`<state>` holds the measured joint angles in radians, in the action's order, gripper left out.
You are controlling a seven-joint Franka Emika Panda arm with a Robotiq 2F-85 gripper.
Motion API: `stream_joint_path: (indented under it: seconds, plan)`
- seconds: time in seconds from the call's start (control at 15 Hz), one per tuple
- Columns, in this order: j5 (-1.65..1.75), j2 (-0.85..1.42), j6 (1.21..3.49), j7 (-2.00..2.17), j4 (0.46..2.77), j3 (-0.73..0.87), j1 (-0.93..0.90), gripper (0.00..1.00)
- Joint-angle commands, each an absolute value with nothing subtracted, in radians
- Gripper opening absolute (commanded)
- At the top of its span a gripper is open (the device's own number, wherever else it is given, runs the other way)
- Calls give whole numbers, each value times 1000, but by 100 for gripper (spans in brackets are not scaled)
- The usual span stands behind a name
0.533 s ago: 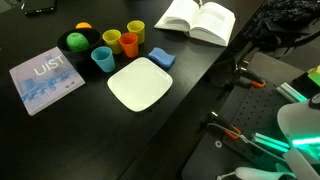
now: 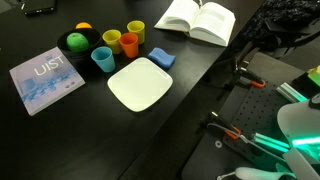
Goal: Clean the plate with the sponge
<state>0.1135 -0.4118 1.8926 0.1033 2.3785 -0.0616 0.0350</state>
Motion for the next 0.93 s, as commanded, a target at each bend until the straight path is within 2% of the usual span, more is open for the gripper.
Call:
stream_joint_path:
  seconds: [0.0, 0.4, 0.87]
  plan:
    - [117, -411, 1890, 107, 2377, -53, 25, 100]
    - [116, -301, 2148, 198, 2505, -53, 36, 100]
    - [32, 8, 2473, 162, 2521, -29, 21, 100]
